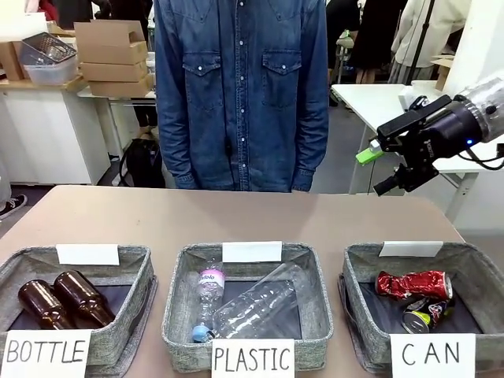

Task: Sort the can waste into the basket.
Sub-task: Pick up the can waste from the table and place it in the right Fabric basket.

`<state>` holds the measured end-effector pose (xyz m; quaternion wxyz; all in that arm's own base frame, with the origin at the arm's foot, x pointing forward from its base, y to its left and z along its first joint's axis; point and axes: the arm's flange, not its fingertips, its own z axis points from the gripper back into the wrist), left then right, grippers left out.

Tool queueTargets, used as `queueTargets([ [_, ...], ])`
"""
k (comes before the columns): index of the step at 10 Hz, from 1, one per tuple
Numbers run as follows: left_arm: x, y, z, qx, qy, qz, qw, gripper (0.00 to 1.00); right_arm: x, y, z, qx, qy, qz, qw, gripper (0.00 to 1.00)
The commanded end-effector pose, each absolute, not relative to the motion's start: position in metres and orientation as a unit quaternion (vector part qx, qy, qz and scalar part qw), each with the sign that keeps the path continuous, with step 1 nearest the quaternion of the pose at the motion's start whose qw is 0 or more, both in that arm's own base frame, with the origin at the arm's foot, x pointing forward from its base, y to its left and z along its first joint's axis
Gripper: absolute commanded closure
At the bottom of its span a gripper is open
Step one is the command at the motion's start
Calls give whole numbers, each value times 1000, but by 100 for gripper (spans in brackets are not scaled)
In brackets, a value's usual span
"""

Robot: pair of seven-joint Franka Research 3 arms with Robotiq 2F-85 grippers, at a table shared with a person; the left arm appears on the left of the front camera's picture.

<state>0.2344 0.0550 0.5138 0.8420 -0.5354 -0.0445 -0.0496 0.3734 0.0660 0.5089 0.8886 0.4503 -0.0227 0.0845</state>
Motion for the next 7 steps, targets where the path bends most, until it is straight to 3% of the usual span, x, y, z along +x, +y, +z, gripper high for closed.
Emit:
queueTargets([
  [1, 232, 54, 513, -540, -43, -49, 839, 15, 374, 58, 512, 451, -27, 92, 887, 0],
  [7, 232, 54, 513, -540, -43, -49, 839, 15, 374, 58, 512, 451, -27, 92, 887, 0],
])
